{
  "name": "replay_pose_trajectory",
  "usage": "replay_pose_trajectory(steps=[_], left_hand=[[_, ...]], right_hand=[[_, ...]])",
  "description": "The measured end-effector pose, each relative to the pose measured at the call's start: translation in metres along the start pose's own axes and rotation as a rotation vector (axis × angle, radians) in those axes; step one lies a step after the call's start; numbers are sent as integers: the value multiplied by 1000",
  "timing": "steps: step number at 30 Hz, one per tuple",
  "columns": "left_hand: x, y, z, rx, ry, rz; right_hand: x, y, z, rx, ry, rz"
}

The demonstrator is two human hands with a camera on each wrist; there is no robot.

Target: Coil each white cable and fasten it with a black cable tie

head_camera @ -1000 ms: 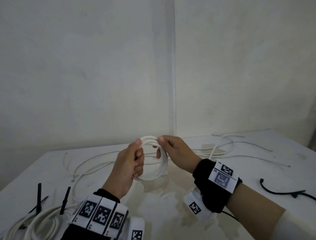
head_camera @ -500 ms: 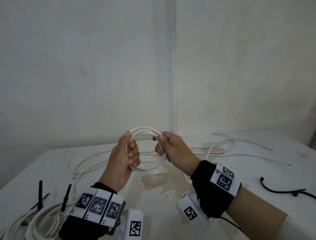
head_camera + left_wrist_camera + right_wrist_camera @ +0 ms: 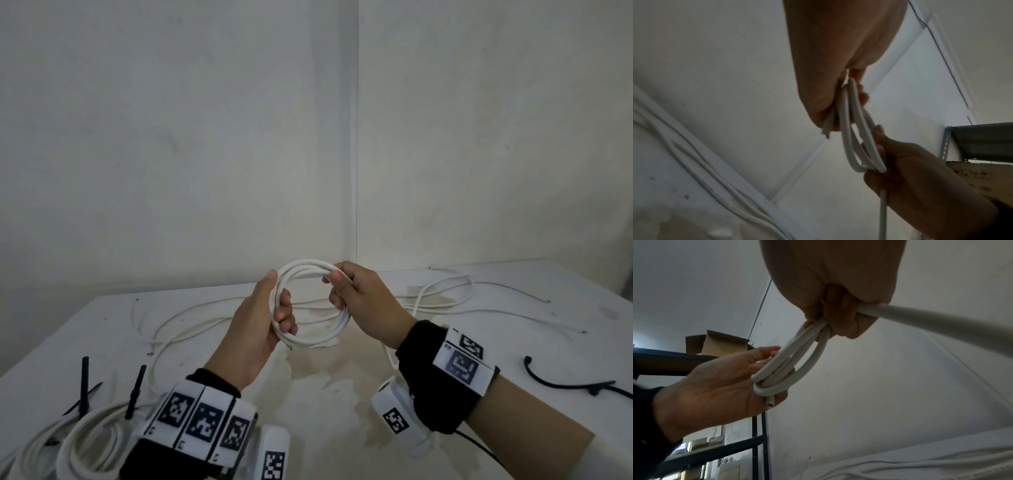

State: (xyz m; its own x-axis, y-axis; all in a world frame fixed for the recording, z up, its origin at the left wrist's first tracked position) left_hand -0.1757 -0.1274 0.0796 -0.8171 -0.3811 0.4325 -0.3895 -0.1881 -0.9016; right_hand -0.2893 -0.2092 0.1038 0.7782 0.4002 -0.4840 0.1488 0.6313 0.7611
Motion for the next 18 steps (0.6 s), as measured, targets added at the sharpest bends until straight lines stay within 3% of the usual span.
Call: replay_pose_trajectory(steps=[3, 8, 10, 18], left_hand=[[3, -4, -1, 49, -21, 106], [0, 4, -1, -123, 128, 9], [0, 6, -2, -135, 126, -4], [7, -3, -6, 90, -18, 109]], right_hand=[[-1, 1, 1, 3, 15, -2], [0, -1, -3, 7, 110, -51], [-2, -1, -3, 23, 102, -32], [-3, 6, -9, 70, 72, 156]])
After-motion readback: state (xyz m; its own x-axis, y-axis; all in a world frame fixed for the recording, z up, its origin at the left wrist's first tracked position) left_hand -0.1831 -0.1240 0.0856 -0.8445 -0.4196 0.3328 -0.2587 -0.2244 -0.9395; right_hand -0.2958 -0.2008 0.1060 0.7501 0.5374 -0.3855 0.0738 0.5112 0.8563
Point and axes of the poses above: each hand's wrist, its own z-axis towards the middle knuckle, its own x-axis out of the palm, y = z × x, the point moved 7 cm from there along z, towards the middle knuckle, and after that the axes turned 10 degrees about -z, right-handed, at the moved point
